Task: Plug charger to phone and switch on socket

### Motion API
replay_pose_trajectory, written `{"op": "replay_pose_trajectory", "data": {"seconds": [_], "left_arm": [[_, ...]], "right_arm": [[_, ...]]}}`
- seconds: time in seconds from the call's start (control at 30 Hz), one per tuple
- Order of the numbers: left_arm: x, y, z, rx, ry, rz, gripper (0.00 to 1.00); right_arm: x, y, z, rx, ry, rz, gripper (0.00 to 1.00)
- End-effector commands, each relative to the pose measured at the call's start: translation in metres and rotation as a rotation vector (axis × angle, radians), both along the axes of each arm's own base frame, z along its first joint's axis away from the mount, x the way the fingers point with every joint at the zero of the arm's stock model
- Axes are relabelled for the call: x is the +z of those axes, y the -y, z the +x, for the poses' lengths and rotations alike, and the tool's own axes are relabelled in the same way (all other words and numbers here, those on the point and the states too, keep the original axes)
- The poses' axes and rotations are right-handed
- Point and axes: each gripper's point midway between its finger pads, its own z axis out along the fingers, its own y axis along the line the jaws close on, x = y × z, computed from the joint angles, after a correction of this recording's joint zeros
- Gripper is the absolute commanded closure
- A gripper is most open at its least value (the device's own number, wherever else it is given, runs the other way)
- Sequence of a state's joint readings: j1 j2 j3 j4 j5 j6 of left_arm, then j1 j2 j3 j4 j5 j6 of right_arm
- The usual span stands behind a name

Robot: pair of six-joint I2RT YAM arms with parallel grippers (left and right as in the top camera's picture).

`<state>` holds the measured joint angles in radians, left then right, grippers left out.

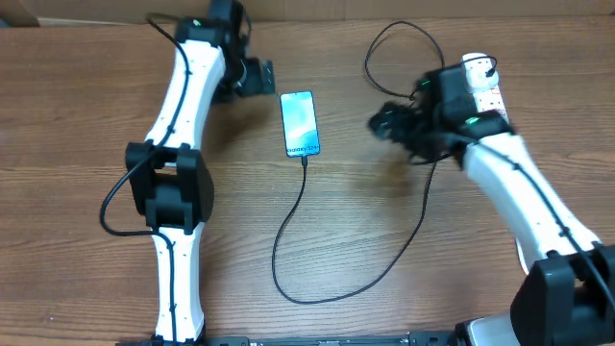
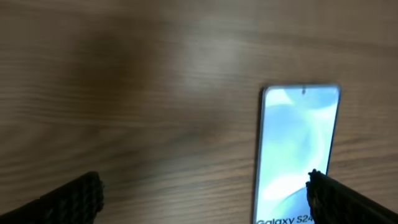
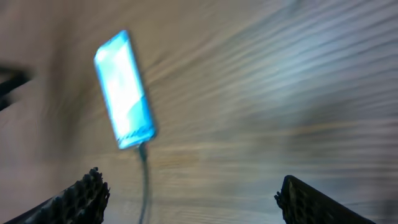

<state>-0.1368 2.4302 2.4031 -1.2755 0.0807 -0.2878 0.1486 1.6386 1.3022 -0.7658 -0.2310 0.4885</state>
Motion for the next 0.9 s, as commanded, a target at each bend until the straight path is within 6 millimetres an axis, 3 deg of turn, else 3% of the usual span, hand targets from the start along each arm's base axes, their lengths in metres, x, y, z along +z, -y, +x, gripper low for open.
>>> {"op": "replay_pose_trajectory", "data": {"seconds": [0.0,0.07,0.1,0.23,0.4,0.6,0.73,0.87], "left_arm": [[0.035,-0.03,0.015,0.046,0.095,0.079,0.0],[0.04,-0.035,0.018,0.057,0.11,0.077,0.0],[0.039,-0.037,0.018,0.061,0.107,0.078,0.0],[0.035,-0.038,0.015,0.061,0.092,0.08,0.0],[0.034,-0.037,0.015,0.059,0.088,0.078,0.0],[0.032,-0.037,0.011,0.058,0.072,0.08,0.0],[0.03,-0.038,0.005,0.057,0.047,0.083,0.0],[0.029,-0.038,0.001,0.056,0.03,0.085,0.0]], "right_arm": [[0.038,0.058,0.029,-0.116,0.107,-0.087,0.13],[0.048,0.096,0.037,-0.216,0.137,-0.144,0.13],[0.051,0.131,0.042,-0.31,0.163,-0.213,0.13],[0.055,0.193,0.056,-0.492,0.231,-0.381,0.1],[0.039,0.23,0.075,-0.614,0.256,-0.526,0.07],[-0.012,0.255,0.098,-0.676,0.232,-0.6,0.03],[-0.044,0.27,0.098,-0.689,0.179,-0.612,0.03],[-0.06,0.292,0.09,-0.72,0.137,-0.614,0.03]]}}
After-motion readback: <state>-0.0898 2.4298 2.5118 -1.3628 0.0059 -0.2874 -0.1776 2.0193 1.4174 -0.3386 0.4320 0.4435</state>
